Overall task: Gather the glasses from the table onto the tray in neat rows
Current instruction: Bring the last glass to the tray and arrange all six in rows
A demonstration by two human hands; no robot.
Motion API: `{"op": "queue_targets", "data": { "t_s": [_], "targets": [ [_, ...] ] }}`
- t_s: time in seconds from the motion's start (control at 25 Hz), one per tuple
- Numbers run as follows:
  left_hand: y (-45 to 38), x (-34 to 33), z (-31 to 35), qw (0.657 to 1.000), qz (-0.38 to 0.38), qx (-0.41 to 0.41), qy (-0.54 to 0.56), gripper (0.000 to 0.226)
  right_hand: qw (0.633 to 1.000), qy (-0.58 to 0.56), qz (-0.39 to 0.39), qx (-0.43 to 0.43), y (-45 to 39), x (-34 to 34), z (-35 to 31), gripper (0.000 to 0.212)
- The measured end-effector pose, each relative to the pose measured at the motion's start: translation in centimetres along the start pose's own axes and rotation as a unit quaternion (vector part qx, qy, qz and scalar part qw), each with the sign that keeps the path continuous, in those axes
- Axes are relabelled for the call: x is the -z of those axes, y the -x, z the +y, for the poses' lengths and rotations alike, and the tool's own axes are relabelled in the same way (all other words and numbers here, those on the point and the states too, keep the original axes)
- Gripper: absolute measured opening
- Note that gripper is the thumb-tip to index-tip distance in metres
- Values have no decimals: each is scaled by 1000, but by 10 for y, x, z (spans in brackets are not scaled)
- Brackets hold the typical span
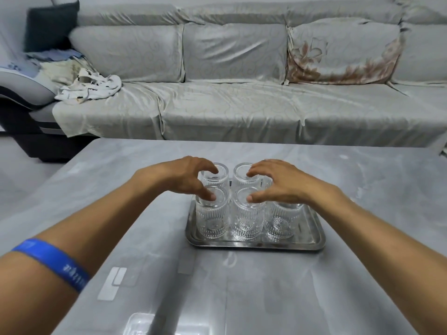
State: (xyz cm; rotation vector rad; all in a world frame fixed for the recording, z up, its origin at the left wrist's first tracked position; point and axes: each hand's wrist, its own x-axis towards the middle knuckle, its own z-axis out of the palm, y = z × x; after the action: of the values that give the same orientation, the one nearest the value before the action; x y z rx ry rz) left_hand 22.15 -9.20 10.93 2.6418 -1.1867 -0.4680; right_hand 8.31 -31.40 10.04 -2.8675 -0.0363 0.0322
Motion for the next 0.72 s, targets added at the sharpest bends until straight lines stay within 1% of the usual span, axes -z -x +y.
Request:
{"op": "queue_targets", "data": {
  "t_s": [0.12,0.2,0.24,0.32,0.4,0.48,0.52,0.56,0.6,0.64,0.68,0.72],
  "targets": [
    [4,-4,3,1000,20,-11,12,76,999,-40,12,9,4,1,3,72],
    [5,-6,17,996,55,-54,37,74,993,-106,50,-6,13,9,20,70],
    [4,-7,26,994,68,-76,50,75,990,-125,57,-22,19,15,32,71],
    [1,-10,43,991,72,-98,57,76,992,-109,24,-54,31,22,55,74],
    [-1,-15,56,992,59,-97,63,74,995,-80,-9,-64,38,19,67,70],
    [0,-18,61,993,45,-90,69,71,995,-83,-2,-56,38,13,70,63],
    [3,-18,61,991,64,-87,85,67,994,-92,10,-50,38,11,70,60],
    [6,-17,58,983,114,-77,122,61,991,-115,39,-52,40,9,70,59],
    [9,-19,50,963,191,-52,184,52,980,-161,94,-71,46,3,72,57],
    [16,-24,39,926,271,-2,265,41,954,-221,169,-112,56,-7,76,51],
    [26,-32,27,875,330,66,348,30,911,-294,237,-169,67,-19,80,43],
    [36,-44,12,824,354,141,420,19,860,-368,271,-227,79,-33,83,36]
  ]
}}
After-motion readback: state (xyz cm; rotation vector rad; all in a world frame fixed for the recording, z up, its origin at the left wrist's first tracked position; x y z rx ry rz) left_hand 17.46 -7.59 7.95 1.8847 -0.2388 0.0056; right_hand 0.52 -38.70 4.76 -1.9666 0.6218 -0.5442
